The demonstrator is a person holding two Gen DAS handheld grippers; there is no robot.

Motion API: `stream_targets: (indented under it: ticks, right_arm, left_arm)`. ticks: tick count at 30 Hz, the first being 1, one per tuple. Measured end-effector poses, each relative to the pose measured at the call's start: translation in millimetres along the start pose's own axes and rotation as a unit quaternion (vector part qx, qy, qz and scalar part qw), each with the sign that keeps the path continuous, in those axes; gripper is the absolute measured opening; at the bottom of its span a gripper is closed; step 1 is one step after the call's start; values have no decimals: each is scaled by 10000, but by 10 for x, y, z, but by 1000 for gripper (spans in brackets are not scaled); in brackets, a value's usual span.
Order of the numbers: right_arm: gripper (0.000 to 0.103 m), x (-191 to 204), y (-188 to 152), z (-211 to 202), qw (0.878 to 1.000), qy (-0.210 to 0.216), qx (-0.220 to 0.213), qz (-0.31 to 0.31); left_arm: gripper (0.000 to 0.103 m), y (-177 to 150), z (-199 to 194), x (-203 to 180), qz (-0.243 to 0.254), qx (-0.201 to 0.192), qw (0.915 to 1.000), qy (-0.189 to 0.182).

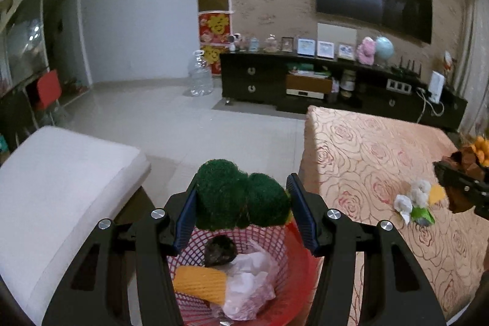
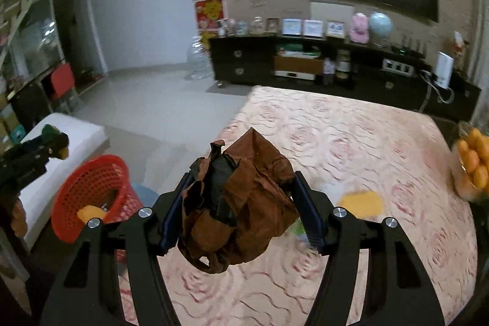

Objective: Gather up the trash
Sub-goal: 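Carry the green pad and brown cloth with both tools over the red wastebasket, then open both tools to drop the pad and cloth into the basket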

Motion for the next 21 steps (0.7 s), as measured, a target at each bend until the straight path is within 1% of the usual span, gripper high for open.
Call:
stream_targets:
  ticks: [2, 6, 8, 10, 14, 18, 21]
  right_arm:
    - [62, 151, 122, 66, 9997, 201, -13, -106]
    - [62, 422, 279, 183, 9979, 600, -54, -235]
    - [62, 555, 278, 245, 9967, 761, -45, -293]
    - [62, 667, 250, 328, 9956, 883, 56, -315]
    - [62, 928, 201, 432, 9925, 1113, 187, -477]
    - [62, 1160, 176, 497, 9898, 1250, 259, -627]
    - [62, 1298, 139, 563, 9880, 1339, 348, -687]
  left_arm:
    - [53, -7, -24, 105, -63, -30, 10000, 66]
    - [53, -87, 23, 311, -349, 155, 9992, 116]
    - [53, -130, 57, 383, -393, 235, 9988, 172]
    - [53, -180, 99, 442, -381, 318, 9985, 232]
    - [53, -294, 153, 520, -263, 451, 9980, 347]
    - [54, -412, 221, 626, -181, 628, 9968, 453]
    - [54, -506, 268, 695, -180, 780, 9958, 439]
Point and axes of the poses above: each gripper's, at about its wrist camera, not at the fingertips, and z roughly the way its jaws point, x to its left, y to its top, the point moved 6 cm from there along z, roughly the way its jaws point, and after that the axes turned 3 degrees about -z, right-handed, at the moved point
